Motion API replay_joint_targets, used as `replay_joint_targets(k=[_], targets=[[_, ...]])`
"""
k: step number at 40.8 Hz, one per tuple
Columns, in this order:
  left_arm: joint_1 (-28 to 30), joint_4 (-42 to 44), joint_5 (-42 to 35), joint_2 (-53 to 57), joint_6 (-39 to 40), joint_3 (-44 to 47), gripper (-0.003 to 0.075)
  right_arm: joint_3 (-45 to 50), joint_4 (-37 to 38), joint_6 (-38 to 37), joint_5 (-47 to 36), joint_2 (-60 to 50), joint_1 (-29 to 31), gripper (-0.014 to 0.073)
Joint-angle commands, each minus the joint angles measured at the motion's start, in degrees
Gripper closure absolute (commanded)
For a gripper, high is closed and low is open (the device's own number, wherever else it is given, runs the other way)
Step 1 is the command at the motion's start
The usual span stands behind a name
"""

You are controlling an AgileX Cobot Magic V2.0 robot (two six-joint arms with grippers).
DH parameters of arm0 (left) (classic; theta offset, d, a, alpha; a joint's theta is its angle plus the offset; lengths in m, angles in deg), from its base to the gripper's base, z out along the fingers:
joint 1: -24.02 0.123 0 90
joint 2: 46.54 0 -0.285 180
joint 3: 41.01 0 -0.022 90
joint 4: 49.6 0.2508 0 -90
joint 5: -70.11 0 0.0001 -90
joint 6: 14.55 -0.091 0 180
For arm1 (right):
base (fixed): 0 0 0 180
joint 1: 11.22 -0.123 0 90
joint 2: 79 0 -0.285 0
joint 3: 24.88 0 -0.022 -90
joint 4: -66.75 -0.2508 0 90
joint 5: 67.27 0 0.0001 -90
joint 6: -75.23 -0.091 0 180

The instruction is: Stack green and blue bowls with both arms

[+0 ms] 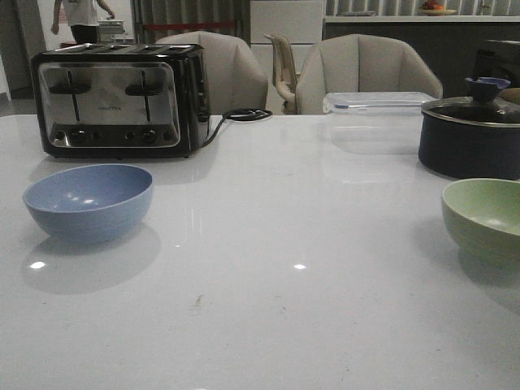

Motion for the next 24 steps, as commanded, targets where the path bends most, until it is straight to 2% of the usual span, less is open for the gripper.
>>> replay_joint_targets(k=[1, 3, 9, 11, 16, 24], targets=[[-0.2, -0.3, -4.6, -0.5, 0.0, -1.6, 0.0621, -1.9, 0.6, 0.2, -3.6, 0.6, 0.3, 0.0508], [-0.2, -0.3, -4.6, -0.5, 0.0, -1.6, 0.0621, -1.9, 0.6, 0.2, -3.6, 0.7, 0.3, 0.0441], [-0.2, -0.3, -4.6, -0.5, 0.0, -1.6, 0.0621, -1.9, 0.7, 0.2, -5.6, 0.6, 0.3, 0.0165], [-0.2, -0.3, -4.6, -0.5, 0.0, -1.6, 0.0621, -1.9, 0.9, 0.2, -6.6, 0.6, 0.3, 0.0106], [-0.2, -0.3, -4.6, -0.5, 0.0, -1.6, 0.0621, -2.0, 2.5, 0.2, -8.2, 1.3, 0.3, 0.0086], [-0.2, -0.3, -4.6, -0.5, 0.0, -1.6, 0.0621, -6.0, 2.7, 0.2, -3.3, 9.6, 2.5, 0.0090]])
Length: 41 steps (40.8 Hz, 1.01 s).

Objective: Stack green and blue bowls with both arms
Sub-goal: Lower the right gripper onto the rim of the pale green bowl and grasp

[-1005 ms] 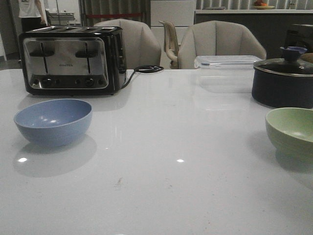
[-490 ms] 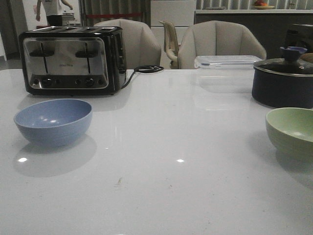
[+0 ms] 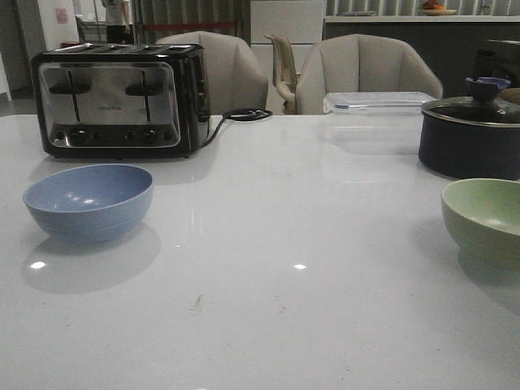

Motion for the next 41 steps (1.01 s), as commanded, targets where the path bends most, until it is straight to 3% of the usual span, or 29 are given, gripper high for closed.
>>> replay_joint_targets(k=[1, 9, 31, 35, 41], targets=[[-0.2, -0.3, -4.6, -0.4, 0.0, -1.6, 0.0621, -4.4, 1.1, 0.2, -1.3, 4.8, 2.2, 0.0090], [-0.2, -0.3, -4.6, -0.4, 0.0, -1.6, 0.0621, -10.8, -3.5, 0.2, -0.2, 17.4, 6.7, 0.0090], [-0.2, -0.3, -4.7, -0.4, 0.0, -1.6, 0.0621, -21.8, -4.9, 2.0, 0.4, 46.4, 7.0, 0.0092], [-0.2, -0.3, -4.7, -0.4, 0.0, -1.6, 0.0621, -21.8, -5.4, 2.8, -0.5, 49.3, 7.0, 0.0128], [-0.2, -0.3, -4.7, -0.4, 0.0, -1.6, 0.0621, -21.8, -6.0, 3.5, -2.7, 51.8, 7.0, 0.0256]])
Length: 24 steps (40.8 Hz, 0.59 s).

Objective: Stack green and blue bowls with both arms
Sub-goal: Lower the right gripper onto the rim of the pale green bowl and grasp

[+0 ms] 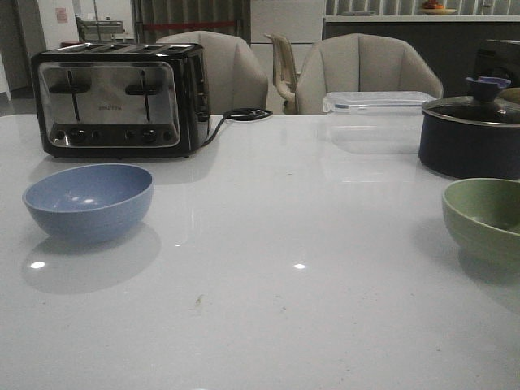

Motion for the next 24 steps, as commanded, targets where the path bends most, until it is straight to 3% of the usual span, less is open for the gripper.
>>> replay_joint_targets(k=[1, 14, 24], targets=[[-0.2, -0.3, -4.7, -0.4, 0.0, -1.6, 0.0621, -1.9, -0.4, 1.1, -3.0, -1.1, 0.3, 0.0281], [-0.2, -0.3, -4.7, -0.4, 0.0, -1.6, 0.0621, -3.3, -0.9, 1.1, -2.3, -1.4, 0.1, 0.0471], [-0.2, -0.3, -4.7, -0.4, 0.0, -1.6, 0.0621, -6.5, -1.1, 1.2, -0.3, -6.2, -5.5, 0.0499]])
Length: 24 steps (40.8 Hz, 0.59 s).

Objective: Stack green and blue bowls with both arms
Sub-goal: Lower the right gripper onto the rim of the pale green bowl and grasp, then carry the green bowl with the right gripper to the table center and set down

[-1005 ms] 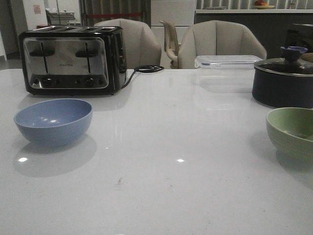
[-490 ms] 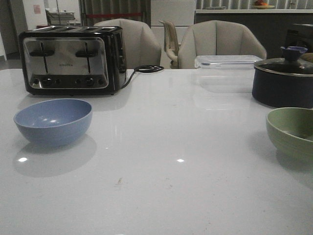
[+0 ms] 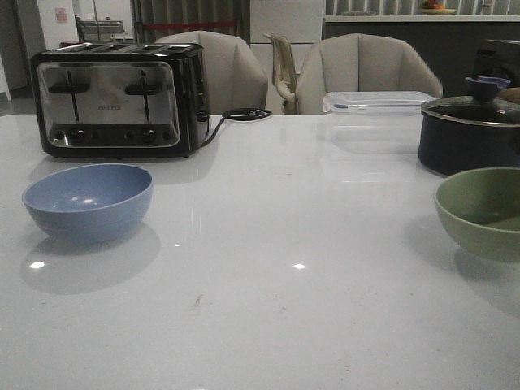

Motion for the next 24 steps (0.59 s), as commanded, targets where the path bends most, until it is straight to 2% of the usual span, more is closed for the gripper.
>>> replay_joint_targets(k=[1, 7, 16, 24], targets=[[-0.2, -0.3, -4.7, -0.4, 0.0, -1.6, 0.0621, -3.2, 0.0, 0.6, -0.9, -5.9, -3.5, 0.0499], [-0.2, -0.3, -4.7, -0.4, 0.0, -1.6, 0.0621, -4.8, -0.9, 0.6, -0.8, -8.4, -12.3, 0.0499], [-0.2, -0.3, -4.7, -0.4, 0.0, -1.6, 0.0621, -5.4, -3.9, 0.6, -2.3, -6.7, -24.7, 0.0499], [-0.2, -0.3, -4.8, -0.4, 0.0, -1.6, 0.0621, -6.8, -5.1, 0.6, -2.9, -1.6, -31.2, 0.0499]])
